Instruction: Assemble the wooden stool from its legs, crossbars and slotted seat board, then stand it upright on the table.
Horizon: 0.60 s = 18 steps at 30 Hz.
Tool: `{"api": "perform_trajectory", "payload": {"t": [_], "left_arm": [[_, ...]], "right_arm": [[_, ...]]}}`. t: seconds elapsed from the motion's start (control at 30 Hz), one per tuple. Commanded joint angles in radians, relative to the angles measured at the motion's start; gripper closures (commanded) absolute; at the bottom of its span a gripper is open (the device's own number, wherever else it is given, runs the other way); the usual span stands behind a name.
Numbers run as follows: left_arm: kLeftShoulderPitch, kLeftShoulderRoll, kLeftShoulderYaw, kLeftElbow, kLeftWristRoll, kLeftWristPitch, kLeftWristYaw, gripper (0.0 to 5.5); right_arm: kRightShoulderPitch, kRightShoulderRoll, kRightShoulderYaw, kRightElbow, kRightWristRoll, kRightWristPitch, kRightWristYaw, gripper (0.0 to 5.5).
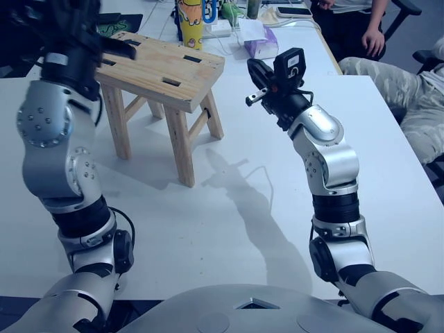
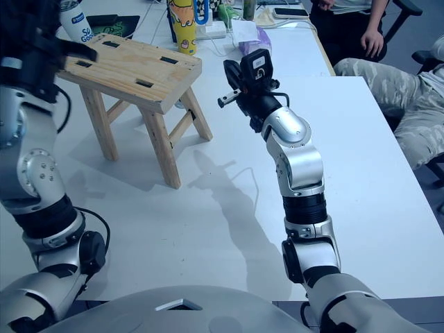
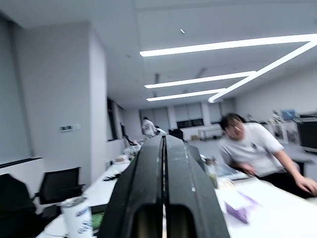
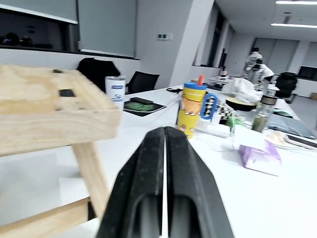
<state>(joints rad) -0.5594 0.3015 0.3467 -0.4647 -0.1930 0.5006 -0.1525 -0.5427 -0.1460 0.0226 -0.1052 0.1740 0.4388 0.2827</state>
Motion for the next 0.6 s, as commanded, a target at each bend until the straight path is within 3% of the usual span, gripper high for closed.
{"api": "perform_trajectory", "payload": {"t": [0.03,0.13,0.33,0.6], "left_arm": [[0.085,0.026,0.135,0.126,0.023,-0.061,0.076,5.50],[0.236,0.019,0.162,0.218,0.033,-0.100,0.063,5.50],[0.577,-0.049,-0.033,0.252,0.100,-0.268,-0.035,5.50],[0.653,-0.125,-0.173,0.263,0.119,-0.361,-0.032,5.50]], "right_arm": [[0.082,0.029,-0.053,0.012,-0.048,-0.047,-0.125,5.49],[0.176,0.023,-0.069,0.060,-0.102,-0.138,-0.185,5.49],[0.403,-0.019,-0.077,0.153,-0.182,-0.364,-0.211,5.49],[0.430,0.006,-0.074,0.234,-0.200,-0.462,-0.232,5.49]]}}
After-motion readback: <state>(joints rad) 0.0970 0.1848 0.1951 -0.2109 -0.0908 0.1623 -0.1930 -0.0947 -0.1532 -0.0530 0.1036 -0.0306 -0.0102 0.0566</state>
